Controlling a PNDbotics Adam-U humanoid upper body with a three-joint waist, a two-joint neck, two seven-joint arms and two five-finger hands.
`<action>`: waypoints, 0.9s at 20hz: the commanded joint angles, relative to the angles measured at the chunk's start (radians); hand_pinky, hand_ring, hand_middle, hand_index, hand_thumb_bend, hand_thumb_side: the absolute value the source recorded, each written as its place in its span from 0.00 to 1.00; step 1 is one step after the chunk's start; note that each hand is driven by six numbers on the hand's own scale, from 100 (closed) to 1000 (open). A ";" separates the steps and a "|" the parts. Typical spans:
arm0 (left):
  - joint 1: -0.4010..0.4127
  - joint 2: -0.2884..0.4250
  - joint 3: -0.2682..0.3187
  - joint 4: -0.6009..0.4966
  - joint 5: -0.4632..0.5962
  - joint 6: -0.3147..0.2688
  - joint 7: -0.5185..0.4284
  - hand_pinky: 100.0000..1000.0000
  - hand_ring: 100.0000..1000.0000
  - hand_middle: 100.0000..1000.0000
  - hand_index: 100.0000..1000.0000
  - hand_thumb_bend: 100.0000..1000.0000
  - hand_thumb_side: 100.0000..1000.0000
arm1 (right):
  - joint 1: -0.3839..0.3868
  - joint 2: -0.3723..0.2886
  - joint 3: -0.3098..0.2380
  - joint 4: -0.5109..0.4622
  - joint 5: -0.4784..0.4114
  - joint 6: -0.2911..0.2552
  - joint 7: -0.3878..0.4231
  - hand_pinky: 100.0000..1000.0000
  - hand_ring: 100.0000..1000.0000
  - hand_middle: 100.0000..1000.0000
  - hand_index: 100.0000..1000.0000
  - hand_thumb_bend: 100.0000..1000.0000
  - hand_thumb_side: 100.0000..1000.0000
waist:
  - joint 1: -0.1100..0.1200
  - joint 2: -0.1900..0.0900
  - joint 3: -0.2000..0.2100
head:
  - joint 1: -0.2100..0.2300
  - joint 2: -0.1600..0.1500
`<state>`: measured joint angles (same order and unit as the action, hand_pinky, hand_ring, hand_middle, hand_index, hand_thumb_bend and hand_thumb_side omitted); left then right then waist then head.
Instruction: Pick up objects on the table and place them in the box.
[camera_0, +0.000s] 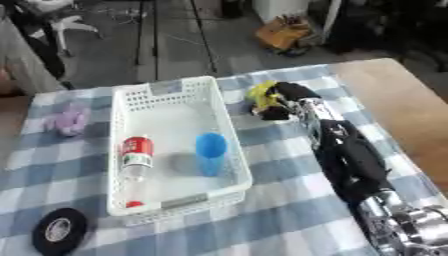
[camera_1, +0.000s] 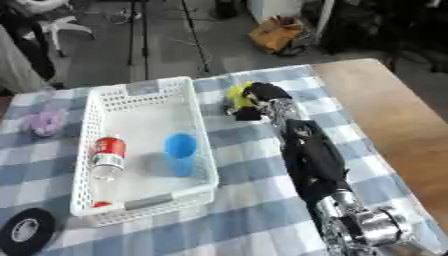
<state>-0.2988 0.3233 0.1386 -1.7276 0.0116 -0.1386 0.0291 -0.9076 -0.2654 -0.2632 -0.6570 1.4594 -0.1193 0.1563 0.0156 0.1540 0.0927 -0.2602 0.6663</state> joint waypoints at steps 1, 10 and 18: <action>-0.011 0.011 0.002 -0.016 0.003 0.000 -0.002 0.31 0.94 0.88 0.84 0.48 0.92 | -0.014 -0.006 0.007 -0.003 -0.005 0.000 -0.004 0.43 0.55 0.85 0.87 0.41 0.96 | 0.013 -0.017 0.001 | -0.003 -0.009; -0.013 0.012 0.001 -0.017 0.002 0.001 -0.003 0.31 0.93 0.87 0.84 0.48 0.92 | -0.020 0.003 -0.001 -0.030 0.020 0.031 -0.090 0.43 0.58 0.85 0.87 0.43 0.85 | 0.011 -0.019 0.004 | -0.006 -0.014; -0.014 0.012 0.001 -0.016 0.002 0.001 -0.003 0.31 0.93 0.87 0.84 0.49 0.92 | -0.035 0.002 -0.010 -0.088 -0.006 0.031 -0.178 0.41 0.53 0.80 0.85 0.42 0.75 | 0.013 -0.017 0.004 | -0.011 -0.011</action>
<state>-0.2992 0.3233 0.1384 -1.7276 0.0116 -0.1380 0.0284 -0.9159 -0.2505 -0.2679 -0.7097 1.4647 -0.0878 -0.0066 0.0156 0.1538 0.0962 -0.2686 0.6661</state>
